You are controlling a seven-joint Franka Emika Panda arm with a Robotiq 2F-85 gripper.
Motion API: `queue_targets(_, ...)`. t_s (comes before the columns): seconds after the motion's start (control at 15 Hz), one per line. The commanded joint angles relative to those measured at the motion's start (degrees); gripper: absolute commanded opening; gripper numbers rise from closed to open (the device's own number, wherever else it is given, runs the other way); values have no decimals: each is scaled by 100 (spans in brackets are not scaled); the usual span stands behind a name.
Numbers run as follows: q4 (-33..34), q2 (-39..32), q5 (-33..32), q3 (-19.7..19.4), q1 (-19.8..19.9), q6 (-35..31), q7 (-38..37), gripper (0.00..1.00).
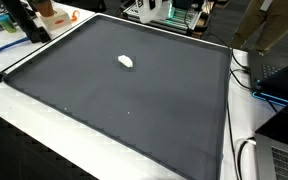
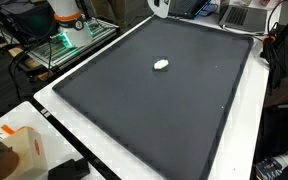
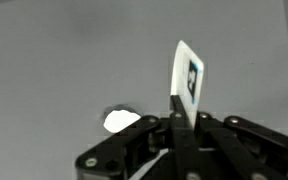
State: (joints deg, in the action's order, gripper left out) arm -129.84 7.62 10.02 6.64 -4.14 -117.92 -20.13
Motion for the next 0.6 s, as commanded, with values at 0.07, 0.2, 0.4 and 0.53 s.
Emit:
queue_targets(0.07,-814,128,-486,-79,103,-1001,71,1)
queue_targets(0.2,-824,-123,557,-363,90,-815,922,1)
queue_targets(0.4,-784,-135,333,-316,98,-869,724,4)
queue_targets(0.53,-784,-180,394,-354,104,-869,807,4)
